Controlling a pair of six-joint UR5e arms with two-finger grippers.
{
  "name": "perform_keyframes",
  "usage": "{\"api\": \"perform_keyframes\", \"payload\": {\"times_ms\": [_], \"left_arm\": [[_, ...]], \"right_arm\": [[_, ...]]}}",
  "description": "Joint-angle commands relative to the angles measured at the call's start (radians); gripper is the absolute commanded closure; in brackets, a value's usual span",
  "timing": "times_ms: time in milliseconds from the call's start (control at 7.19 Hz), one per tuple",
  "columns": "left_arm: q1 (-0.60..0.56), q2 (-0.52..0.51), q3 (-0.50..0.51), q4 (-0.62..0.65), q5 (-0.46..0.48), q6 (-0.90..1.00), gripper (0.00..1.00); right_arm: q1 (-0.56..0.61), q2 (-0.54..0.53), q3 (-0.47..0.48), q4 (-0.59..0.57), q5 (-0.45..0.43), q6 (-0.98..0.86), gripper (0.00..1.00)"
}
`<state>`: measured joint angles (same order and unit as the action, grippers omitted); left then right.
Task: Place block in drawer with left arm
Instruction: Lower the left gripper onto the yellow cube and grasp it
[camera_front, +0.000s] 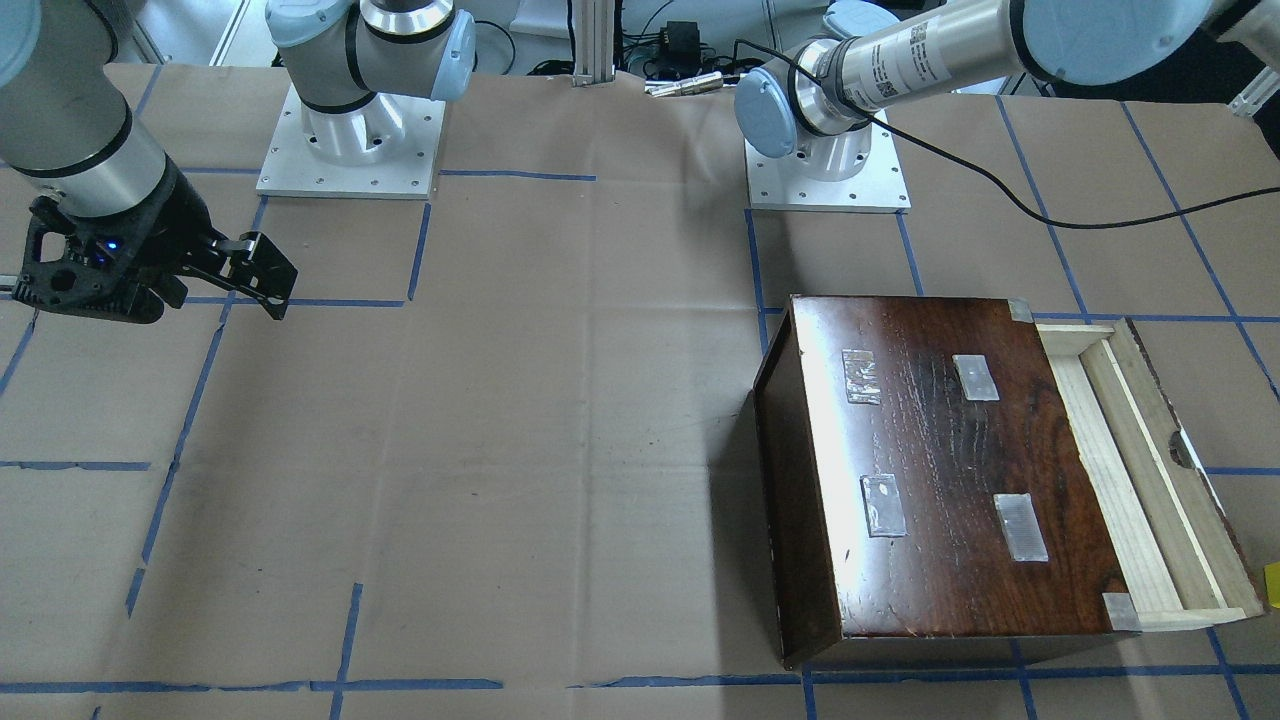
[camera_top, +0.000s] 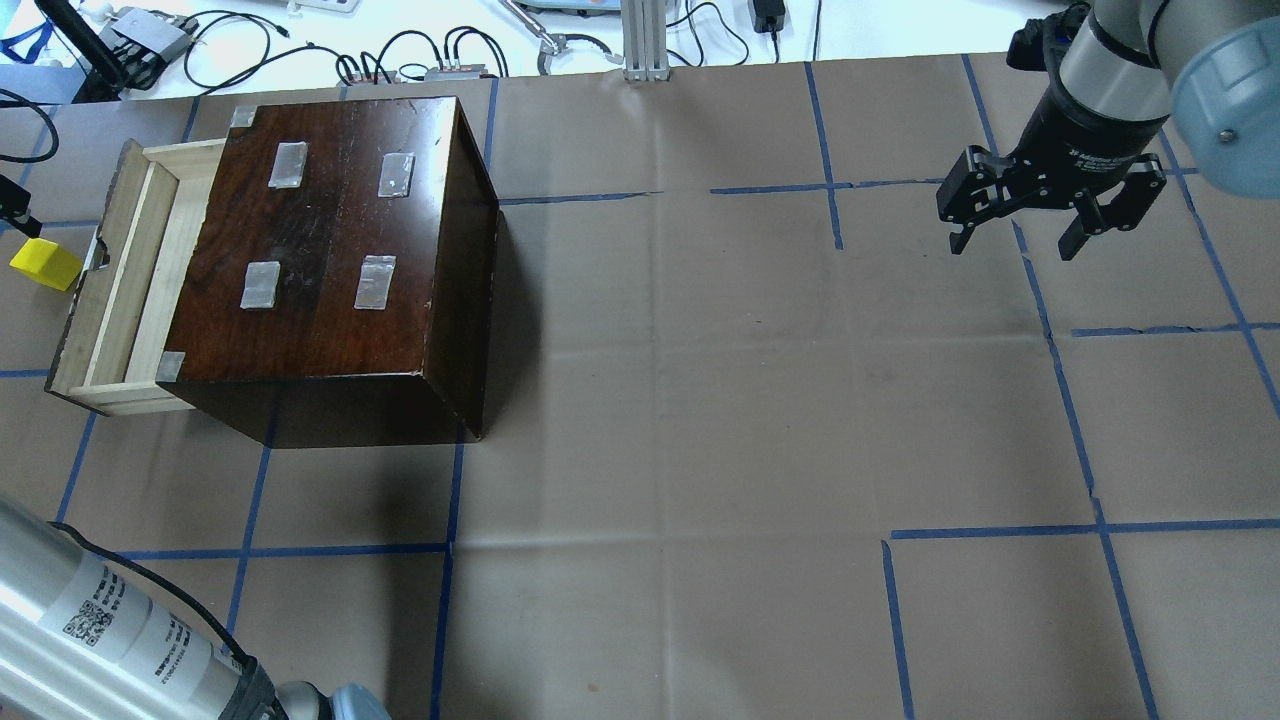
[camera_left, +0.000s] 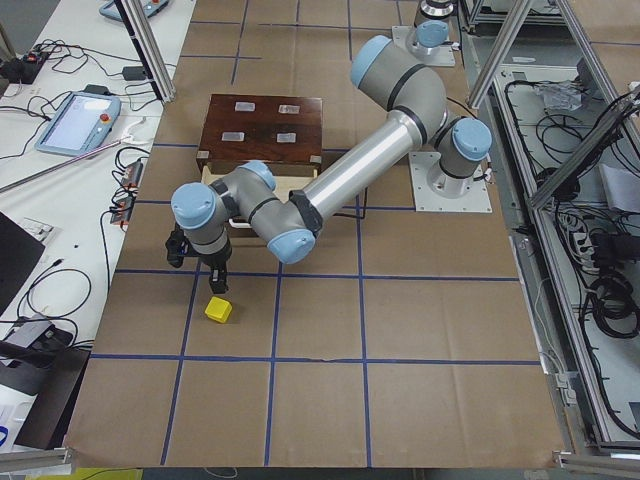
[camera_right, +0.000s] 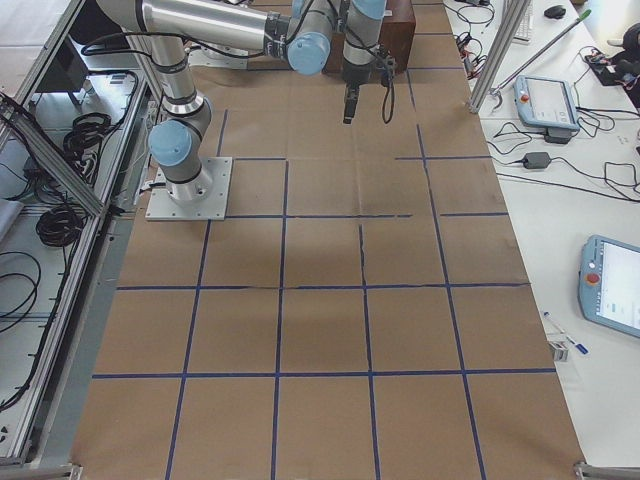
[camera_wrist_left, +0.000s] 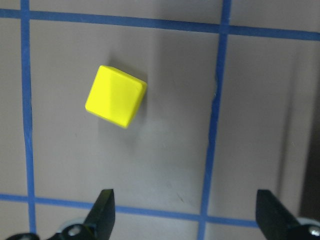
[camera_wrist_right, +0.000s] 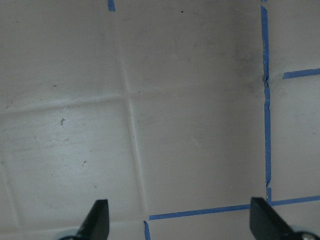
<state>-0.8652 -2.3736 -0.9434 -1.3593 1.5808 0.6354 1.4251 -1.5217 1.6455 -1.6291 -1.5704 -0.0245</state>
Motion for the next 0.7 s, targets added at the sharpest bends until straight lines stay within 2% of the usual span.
{"api": "perform_keyframes", "payload": {"times_ms": [0, 278, 556], "left_arm": [[0.0, -0.12, 0.127, -0.004, -0.016, 0.189, 0.02], [0.005, -0.16, 0.138, -0.006, -0.019, 0.393, 0.02], [0.025, -0.185, 0.15, -0.007, -0.086, 0.569, 0.03]], "right_arm": [[0.0, 0.0, 0.0, 0.0, 0.0, 0.0, 0.0], [0.0, 0.0, 0.0, 0.0, 0.0, 0.0, 0.0], [0.0, 0.0, -0.001, 0.0, 0.0, 0.0, 0.0]]}}
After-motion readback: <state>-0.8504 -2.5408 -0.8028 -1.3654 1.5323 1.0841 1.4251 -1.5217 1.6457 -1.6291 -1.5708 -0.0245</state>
